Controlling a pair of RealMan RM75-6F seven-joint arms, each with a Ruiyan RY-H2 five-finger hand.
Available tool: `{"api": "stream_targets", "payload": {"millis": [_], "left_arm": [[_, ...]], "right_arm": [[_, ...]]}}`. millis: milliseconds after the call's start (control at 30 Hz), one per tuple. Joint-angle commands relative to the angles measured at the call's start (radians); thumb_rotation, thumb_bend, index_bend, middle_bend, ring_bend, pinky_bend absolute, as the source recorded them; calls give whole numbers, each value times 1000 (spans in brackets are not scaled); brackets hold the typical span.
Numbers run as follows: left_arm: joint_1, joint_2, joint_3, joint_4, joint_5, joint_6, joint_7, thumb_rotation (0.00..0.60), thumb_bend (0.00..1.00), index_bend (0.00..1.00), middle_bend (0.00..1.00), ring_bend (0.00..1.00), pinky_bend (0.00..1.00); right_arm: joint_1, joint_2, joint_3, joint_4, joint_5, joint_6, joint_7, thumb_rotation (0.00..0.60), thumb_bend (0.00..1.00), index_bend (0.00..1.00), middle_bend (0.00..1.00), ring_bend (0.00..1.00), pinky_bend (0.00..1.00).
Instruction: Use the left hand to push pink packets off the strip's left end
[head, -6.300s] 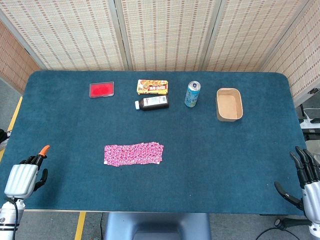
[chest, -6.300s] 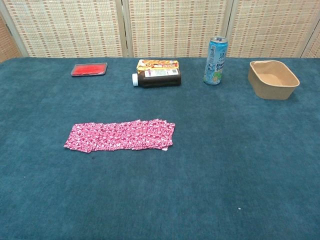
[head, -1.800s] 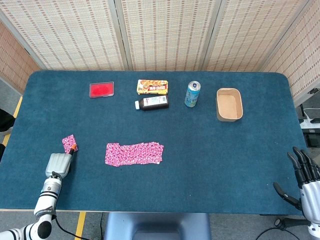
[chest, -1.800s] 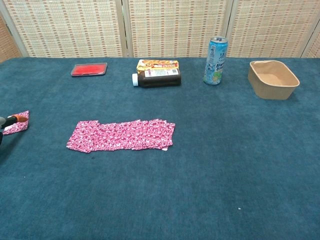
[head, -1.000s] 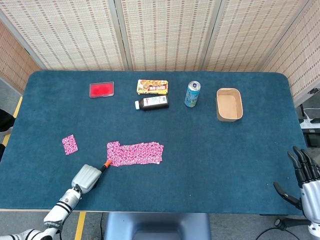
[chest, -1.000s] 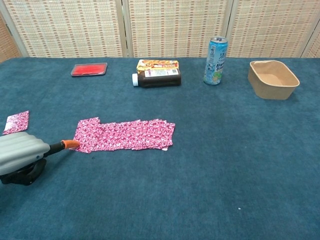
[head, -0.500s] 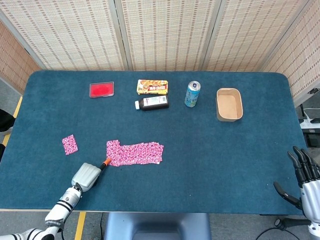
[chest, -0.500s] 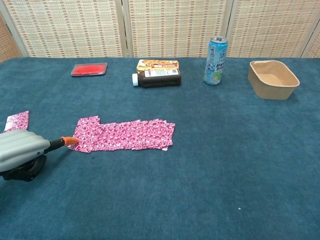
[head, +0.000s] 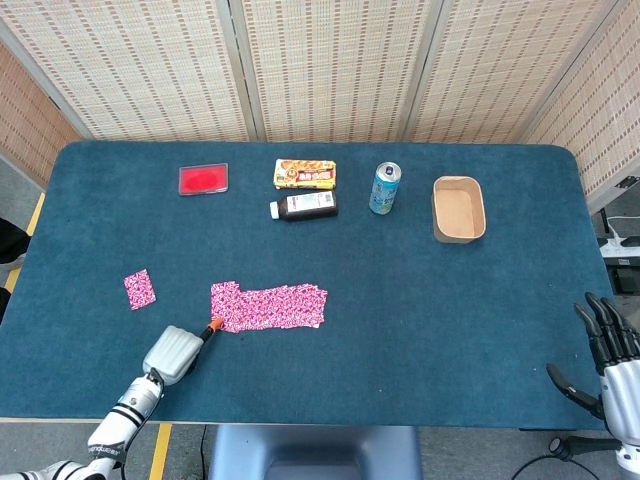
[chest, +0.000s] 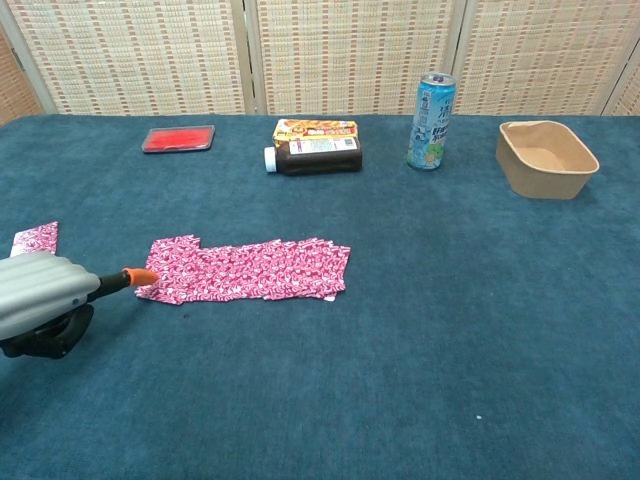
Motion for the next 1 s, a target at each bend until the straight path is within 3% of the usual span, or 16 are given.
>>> {"api": "stream_targets", "payload": {"millis": [33, 333, 700, 1000], "left_arm": [[-7, -12, -8, 11, 6, -5, -11, 600, 896, 0, 736, 687, 639], [-32, -54, -41, 65, -21, -32, -13, 600, 897, 0, 739, 689, 641], [-65, -75, -67, 114, -161, -93, 66, 600, 897, 0, 739, 689, 640], [-91, -76, -101, 133, -241, -84, 118, 600, 897, 0, 739, 690, 641]], "right_arm": [[1, 0, 0, 0, 0, -2, -1, 600, 152, 0, 0, 0, 171], [2, 3, 0, -2, 3, -5, 3, 600, 151, 0, 0, 0, 171], [2, 3, -2, 1, -1, -2, 7, 600, 152, 0, 0, 0, 171], [3, 4, -2, -1, 1, -6, 6, 600, 151, 0, 0, 0, 171]]}}
